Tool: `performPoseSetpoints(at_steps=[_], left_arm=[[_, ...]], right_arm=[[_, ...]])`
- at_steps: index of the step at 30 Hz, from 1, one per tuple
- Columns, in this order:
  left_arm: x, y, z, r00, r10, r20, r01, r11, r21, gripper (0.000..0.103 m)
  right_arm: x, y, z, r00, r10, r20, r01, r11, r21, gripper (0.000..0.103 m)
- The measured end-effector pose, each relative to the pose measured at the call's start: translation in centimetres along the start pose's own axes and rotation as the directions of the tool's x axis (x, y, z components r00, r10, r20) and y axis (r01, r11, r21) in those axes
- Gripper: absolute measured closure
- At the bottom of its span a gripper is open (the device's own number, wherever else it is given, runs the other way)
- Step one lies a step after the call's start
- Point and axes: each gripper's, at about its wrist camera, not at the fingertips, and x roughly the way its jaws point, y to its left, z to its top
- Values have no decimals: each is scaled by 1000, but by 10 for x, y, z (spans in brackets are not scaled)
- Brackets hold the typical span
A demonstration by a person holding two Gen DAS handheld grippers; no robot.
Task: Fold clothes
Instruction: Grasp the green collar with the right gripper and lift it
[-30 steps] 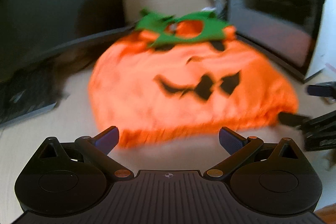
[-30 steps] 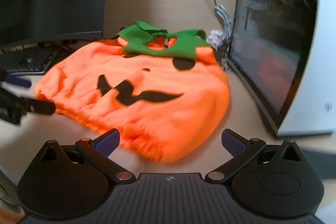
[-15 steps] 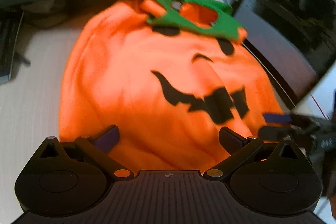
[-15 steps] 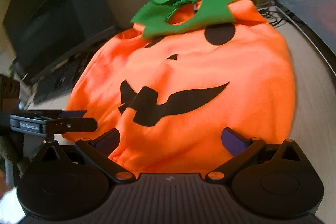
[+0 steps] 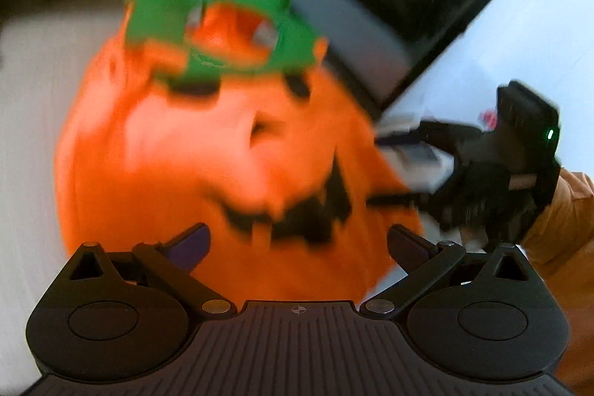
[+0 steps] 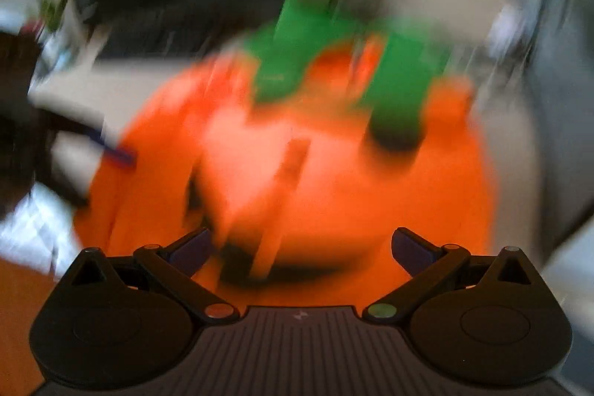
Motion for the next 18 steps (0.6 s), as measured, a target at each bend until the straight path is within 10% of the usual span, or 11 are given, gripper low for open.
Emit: performPoseSetpoints(at_steps=[7,12,15,18], left_arm=[[60,12,11,999,44,-20,-45,999,-31,0],[66,27,-4,999,31,-27,-32,998,-60,0],[62,31,-7,1000,12,-24,-14,998,-61,0],[56,35,-12,1000,-13,-13,12,997,-73,0]], right_arm=[[63,17,56,980,-196,40,191,862,-469,40],[122,21,78,922,-367,122,355,679,-642,42],[111,-19,141,819,-488,302,565,776,-279,40],[92,-45,169,856,-425,293,478,868,-137,33]])
